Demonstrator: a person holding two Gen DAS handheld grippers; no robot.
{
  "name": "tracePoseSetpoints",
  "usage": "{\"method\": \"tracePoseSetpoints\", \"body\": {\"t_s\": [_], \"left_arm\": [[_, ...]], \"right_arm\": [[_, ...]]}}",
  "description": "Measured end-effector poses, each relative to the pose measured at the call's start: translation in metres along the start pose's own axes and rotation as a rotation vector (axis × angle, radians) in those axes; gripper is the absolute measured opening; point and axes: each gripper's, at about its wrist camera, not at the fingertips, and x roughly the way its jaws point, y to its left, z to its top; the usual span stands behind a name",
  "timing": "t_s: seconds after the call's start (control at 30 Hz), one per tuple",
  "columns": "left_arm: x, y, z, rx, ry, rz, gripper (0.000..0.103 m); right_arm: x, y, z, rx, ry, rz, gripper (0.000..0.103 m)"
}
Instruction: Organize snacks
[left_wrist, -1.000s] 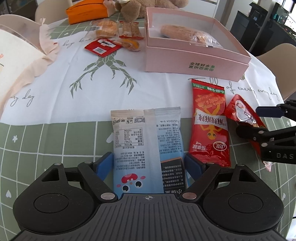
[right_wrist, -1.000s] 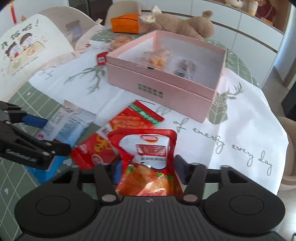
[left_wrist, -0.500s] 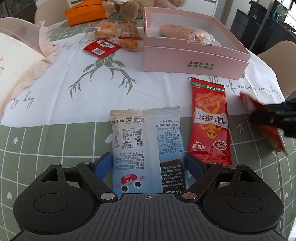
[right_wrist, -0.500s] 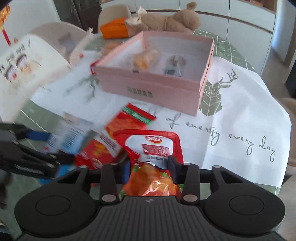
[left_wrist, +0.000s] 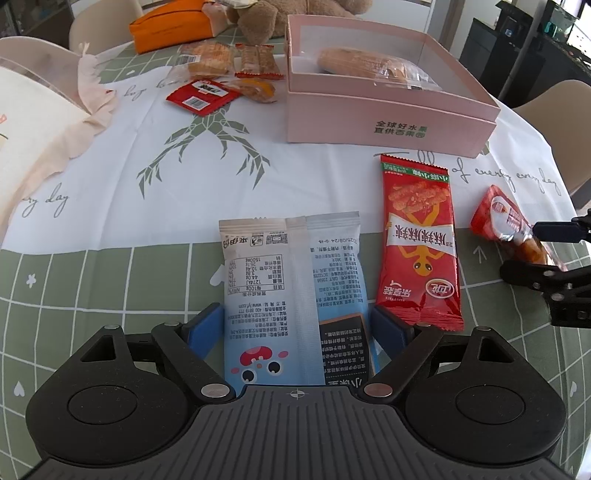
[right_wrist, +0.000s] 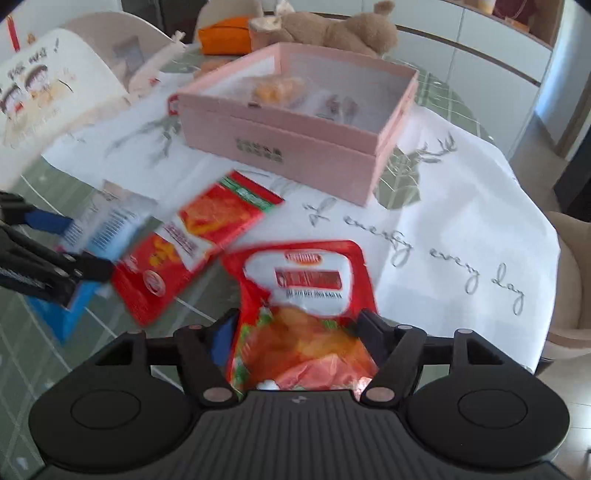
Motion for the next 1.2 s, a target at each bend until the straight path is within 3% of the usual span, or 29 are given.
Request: {"method": "tracePoseSetpoints", "body": {"t_s": [0.13,0.2,0.37,0.47,0.7,0.9,1.07,1.2], "left_arm": [[0.0,-0.001,0.0,0.002,0.0,0.004,0.09],[0.001,-0.002,0.0,0.007,-0.001,0.011,0.091],[0.002,-0.004,0.0,0.015,-0.002,0.019,0.091],[0.001,-0.003,0.0,0.015,-0.001,0.015,0.091],[0.002,-0.004,0.0,0.017,-0.002,0.018,0.091],[0.002,-0.004,0.0,0.018,-0.003,0.019,0.092],[0.002,-0.004,0.0,0.017,-0.002,0.02,0.092],[0.002,-0.004,-0.001,0.018,-0.003,0.019,0.092]], "right_arm": [[-0.018,-0.009,0.001,0.02,-0.044,0.107,0.071],[-0.027,-0.019,0.004,0.047,-0.065,0.161,0.076],[-0.015,-0.035,0.006,0.085,-0.05,0.125,0.079],[0.004,-0.038,0.006,0.094,0.001,0.151,0.082],[0.013,-0.027,0.007,0.041,-0.022,0.105,0.089],[0.009,-0.026,0.008,0.067,-0.009,0.225,0.092],[0.009,-0.011,0.003,-0.023,-0.009,0.232,0.099],[0.011,0.013,-0.007,-0.189,-0.014,0.137,0.099]]}}
